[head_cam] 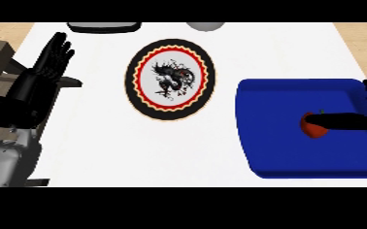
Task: Pick the bell pepper from the tray and place it in the plate
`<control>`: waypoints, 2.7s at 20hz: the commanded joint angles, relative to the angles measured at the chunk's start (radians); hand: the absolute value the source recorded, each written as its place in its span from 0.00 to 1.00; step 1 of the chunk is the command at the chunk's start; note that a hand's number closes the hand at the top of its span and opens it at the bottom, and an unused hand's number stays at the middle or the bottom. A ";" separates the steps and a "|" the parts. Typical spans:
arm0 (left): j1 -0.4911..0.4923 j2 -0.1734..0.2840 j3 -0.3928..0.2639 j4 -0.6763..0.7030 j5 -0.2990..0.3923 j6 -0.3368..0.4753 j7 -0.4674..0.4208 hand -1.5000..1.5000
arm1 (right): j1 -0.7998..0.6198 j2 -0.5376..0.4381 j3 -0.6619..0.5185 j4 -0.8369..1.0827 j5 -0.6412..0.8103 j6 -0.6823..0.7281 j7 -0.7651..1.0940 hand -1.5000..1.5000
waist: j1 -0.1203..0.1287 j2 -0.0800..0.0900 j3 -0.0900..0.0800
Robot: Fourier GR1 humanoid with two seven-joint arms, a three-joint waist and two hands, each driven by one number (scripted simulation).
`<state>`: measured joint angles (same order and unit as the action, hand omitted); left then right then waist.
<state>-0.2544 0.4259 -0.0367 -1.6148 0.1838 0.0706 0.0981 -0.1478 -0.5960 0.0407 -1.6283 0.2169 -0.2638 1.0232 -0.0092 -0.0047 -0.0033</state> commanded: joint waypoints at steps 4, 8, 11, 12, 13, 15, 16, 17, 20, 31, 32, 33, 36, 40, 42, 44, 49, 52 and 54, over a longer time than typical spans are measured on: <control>-0.022 -0.026 0.015 0.056 -0.022 -0.023 -0.025 0.50 | -0.031 0.005 0.015 -0.019 0.052 0.070 0.217 0.00 | 0.007 0.005 0.003; -0.004 -0.043 0.010 -0.003 -0.033 -0.006 -0.004 0.50 | -0.021 -0.020 -0.010 0.037 0.023 0.135 0.222 0.00 | 0.008 0.004 0.003; -0.003 -0.060 -0.009 -0.008 -0.045 -0.005 0.022 0.50 | -0.029 0.009 -0.005 0.065 0.019 0.149 0.239 0.00 | 0.011 0.004 0.003; -0.029 -0.043 0.035 0.069 -0.027 -0.039 -0.033 0.50 | 0.034 0.039 0.002 0.080 0.036 0.111 0.165 0.00 | 0.004 0.006 0.003; -0.023 -0.062 -0.003 0.007 -0.059 -0.005 0.016 0.50 | -0.013 0.034 -0.003 0.151 0.037 0.131 0.167 0.00 | 0.012 0.006 0.003; 0.032 -0.044 0.033 -0.018 -0.042 -0.040 -0.016 0.50 | -0.017 0.097 0.013 0.143 0.082 0.074 0.176 0.00 | 0.016 0.004 0.003; 0.008 -0.054 0.018 -0.031 -0.051 -0.026 0.024 0.50 | 0.022 0.097 -0.003 0.226 0.063 0.088 0.061 0.00 | 0.014 0.005 0.004; -0.050 -0.060 0.043 0.071 -0.044 -0.054 -0.014 0.50 | -0.018 0.103 -0.025 0.207 0.046 0.112 0.095 0.00 | 0.008 0.006 0.003; 0.008 -0.060 0.048 -0.071 -0.065 -0.046 0.073 0.50 | 0.017 0.120 -0.056 0.216 0.060 0.114 0.028 0.00 | 0.010 0.004 0.003; 0.008 -0.111 0.083 -0.061 -0.083 -0.091 0.064 0.50 | -0.053 0.218 -0.064 0.432 0.107 0.143 -0.043 0.00 | 0.013 0.005 0.004; 0.018 -0.116 0.075 -0.020 -0.117 -0.080 0.008 0.50 | 0.023 0.186 -0.065 0.416 0.112 0.152 -0.090 0.00 | 0.009 0.005 0.003; -0.025 -0.086 0.098 -0.048 -0.075 -0.112 0.086 0.50 | -0.019 0.237 -0.006 0.348 0.155 0.137 0.019 0.00 | 0.010 0.004 0.003; 0.002 -0.103 0.090 -0.023 -0.099 -0.104 0.030 0.50 | -0.040 0.223 -0.046 0.450 0.267 -0.047 -0.171 1.00 | 0.015 0.006 0.004; 0.026 -0.122 0.087 -0.022 -0.113 -0.107 0.022 0.50 | -0.049 0.208 -0.037 0.465 0.360 -0.083 -0.136 1.00 | 0.013 0.005 0.003; -0.004 -0.122 0.082 -0.030 -0.128 -0.096 0.038 0.50 | -0.019 0.169 -0.002 0.399 0.410 -0.057 -0.142 1.00 | 0.008 0.004 0.003; 0.030 -0.114 0.101 -0.037 -0.089 -0.117 0.030 0.50 | 0.069 0.150 0.118 0.320 0.483 0.004 -0.156 1.00 | 0.006 -0.001 0.002; 0.001 -0.112 0.106 -0.013 -0.114 -0.094 0.040 0.50 | 0.173 0.067 0.315 0.072 0.665 0.104 -0.107 1.00 | -0.020 -0.006 -0.001; 0.002 -0.108 0.125 0.016 -0.106 -0.108 0.010 0.50 | 0.225 0.052 0.359 -0.130 0.751 0.122 -0.027 1.00 | -0.018 -0.003 0.000; -0.016 -0.117 0.113 0.003 -0.123 -0.095 0.025 0.50 | 0.284 0.036 0.363 -0.277 0.751 0.154 -0.011 1.00 | -0.016 -0.002 0.001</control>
<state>-0.2531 0.3144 0.0731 -1.6285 0.0738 -0.0327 0.1308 0.0633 -0.5307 0.3493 -1.6778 0.9089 -0.1688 0.9497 -0.0221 -0.0084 -0.0038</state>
